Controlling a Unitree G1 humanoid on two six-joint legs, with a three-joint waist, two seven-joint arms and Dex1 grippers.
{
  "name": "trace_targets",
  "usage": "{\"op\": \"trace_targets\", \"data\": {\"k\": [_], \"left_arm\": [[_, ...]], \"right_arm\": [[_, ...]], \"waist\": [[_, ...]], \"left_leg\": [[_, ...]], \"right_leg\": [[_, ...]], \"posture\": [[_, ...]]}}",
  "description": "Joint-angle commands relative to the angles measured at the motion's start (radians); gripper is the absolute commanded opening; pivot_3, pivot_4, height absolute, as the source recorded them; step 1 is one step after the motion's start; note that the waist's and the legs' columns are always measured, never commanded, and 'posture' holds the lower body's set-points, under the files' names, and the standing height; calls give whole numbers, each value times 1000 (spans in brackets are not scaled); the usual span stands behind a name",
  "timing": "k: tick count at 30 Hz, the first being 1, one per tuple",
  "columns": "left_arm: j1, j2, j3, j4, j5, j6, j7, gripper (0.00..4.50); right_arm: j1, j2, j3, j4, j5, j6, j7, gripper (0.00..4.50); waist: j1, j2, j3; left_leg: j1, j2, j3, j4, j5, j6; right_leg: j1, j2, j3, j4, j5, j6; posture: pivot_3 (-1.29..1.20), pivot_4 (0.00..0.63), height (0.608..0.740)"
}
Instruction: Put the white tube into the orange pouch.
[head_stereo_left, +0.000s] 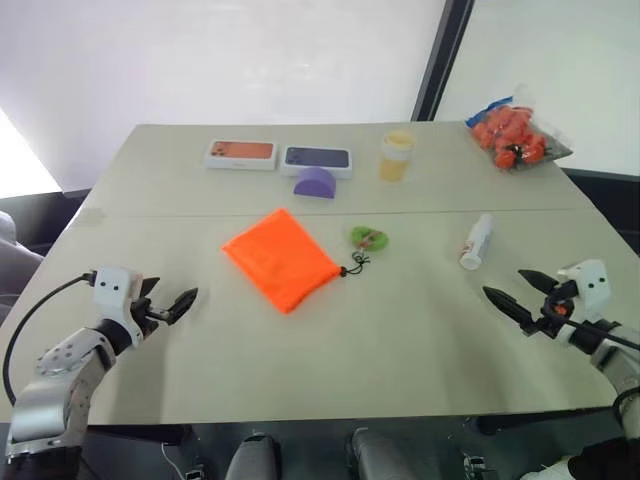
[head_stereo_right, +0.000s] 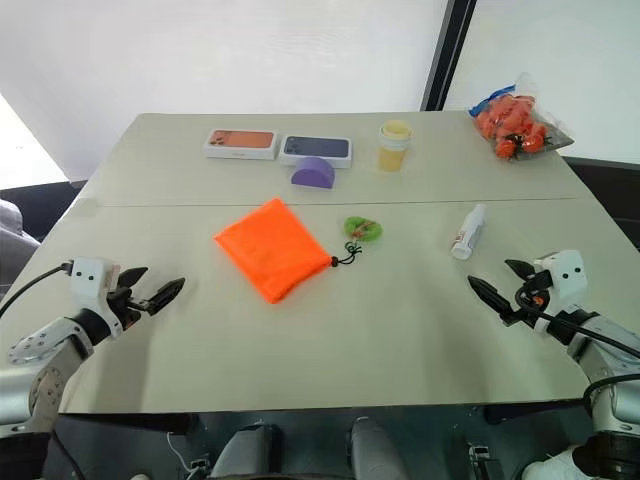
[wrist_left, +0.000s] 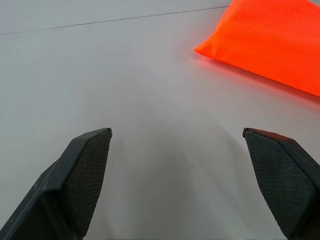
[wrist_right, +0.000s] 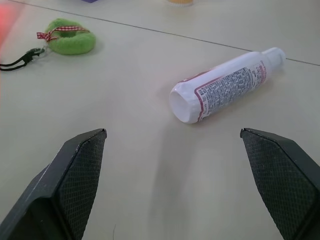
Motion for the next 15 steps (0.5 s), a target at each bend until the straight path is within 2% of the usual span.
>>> {"op": "trace_targets", "data": {"k": [1, 15], "left_arm": [[-5, 5, 12, -26, 1, -18, -2, 4500], [-22, -32, -11, -71, 0, -16, 28, 4500]], "right_arm": [[-16, 1, -13, -1, 12, -23, 2, 4459], [-41, 17, 16, -6, 10, -24, -2, 4459]], "waist": [[0, 0, 0], [0, 0, 0]], "left_leg": [[0, 0, 0, 0, 0, 0], [0, 0, 0, 0, 0, 0]], "right_leg": [[0, 0, 0, 0, 0, 0], [1, 0, 0, 0, 0, 0]], "posture": [[0, 150, 723], [0, 150, 723]]}}
